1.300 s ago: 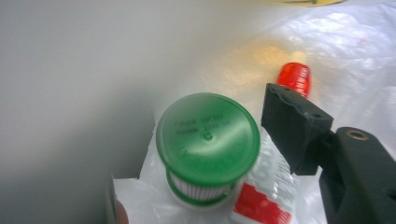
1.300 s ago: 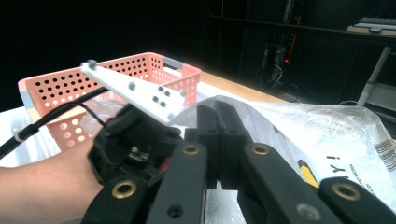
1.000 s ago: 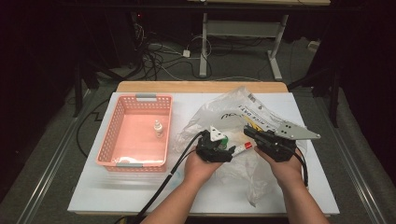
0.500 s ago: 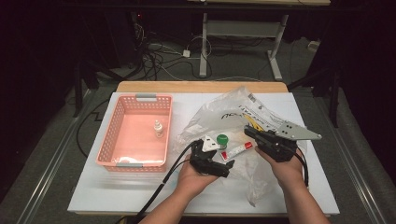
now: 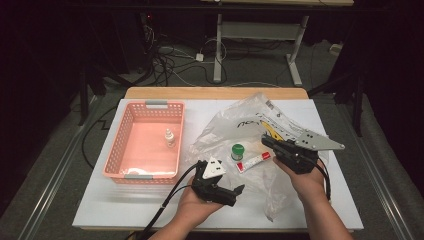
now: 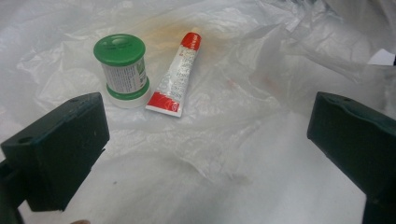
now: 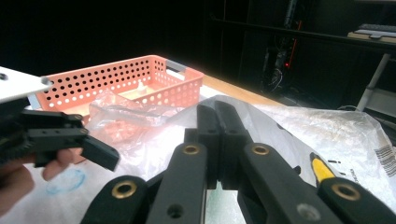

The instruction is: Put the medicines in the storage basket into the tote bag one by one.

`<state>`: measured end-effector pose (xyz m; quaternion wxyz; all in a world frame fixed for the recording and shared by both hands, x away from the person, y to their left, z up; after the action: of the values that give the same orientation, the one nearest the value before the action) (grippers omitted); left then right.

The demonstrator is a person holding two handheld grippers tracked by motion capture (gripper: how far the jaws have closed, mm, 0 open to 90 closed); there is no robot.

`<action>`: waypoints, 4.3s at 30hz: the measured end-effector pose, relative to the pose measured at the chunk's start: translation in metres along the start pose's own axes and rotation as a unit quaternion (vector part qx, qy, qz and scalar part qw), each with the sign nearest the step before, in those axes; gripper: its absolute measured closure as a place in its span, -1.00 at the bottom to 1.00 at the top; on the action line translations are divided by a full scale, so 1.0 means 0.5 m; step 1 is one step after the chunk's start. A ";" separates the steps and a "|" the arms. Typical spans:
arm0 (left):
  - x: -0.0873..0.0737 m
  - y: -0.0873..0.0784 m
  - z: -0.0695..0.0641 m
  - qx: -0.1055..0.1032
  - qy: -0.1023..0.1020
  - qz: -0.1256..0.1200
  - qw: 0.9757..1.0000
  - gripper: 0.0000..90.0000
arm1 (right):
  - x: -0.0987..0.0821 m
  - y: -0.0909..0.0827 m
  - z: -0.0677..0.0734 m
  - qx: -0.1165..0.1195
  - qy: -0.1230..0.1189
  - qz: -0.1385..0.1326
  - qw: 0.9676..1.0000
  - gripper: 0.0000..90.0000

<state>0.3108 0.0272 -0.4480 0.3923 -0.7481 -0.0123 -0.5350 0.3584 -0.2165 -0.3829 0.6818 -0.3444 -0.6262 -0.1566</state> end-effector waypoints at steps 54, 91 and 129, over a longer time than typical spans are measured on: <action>0.034 -0.208 0.307 0.180 -0.101 -0.036 0.978 -0.92 | 0.003 -0.006 -0.010 -0.003 0.007 -0.006 1.000 1.00; 0.012 -0.100 0.407 0.173 -0.116 0.106 0.972 0.55 | 0.002 -0.006 -0.013 -0.005 0.007 -0.006 1.000 1.00; 0.030 -0.231 0.238 0.156 -0.061 -0.005 0.986 0.56 | 0.003 -0.011 -0.013 -0.005 0.003 -0.004 1.000 1.00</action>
<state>0.3606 0.1728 -0.3840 0.5002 -0.7086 -0.1234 -0.4821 0.3599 -0.2244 -0.3800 0.6813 -0.3450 -0.6246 -0.1635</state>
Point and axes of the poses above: each handheld gripper's, and its own axes: y roughly forward along the jaws, x roughly out of its top, z roughly to its left, the point moved 2 cm from there along y, roughly forward along the jaws, and after that the axes turned 2 degrees about z, right-handed, at the moved point
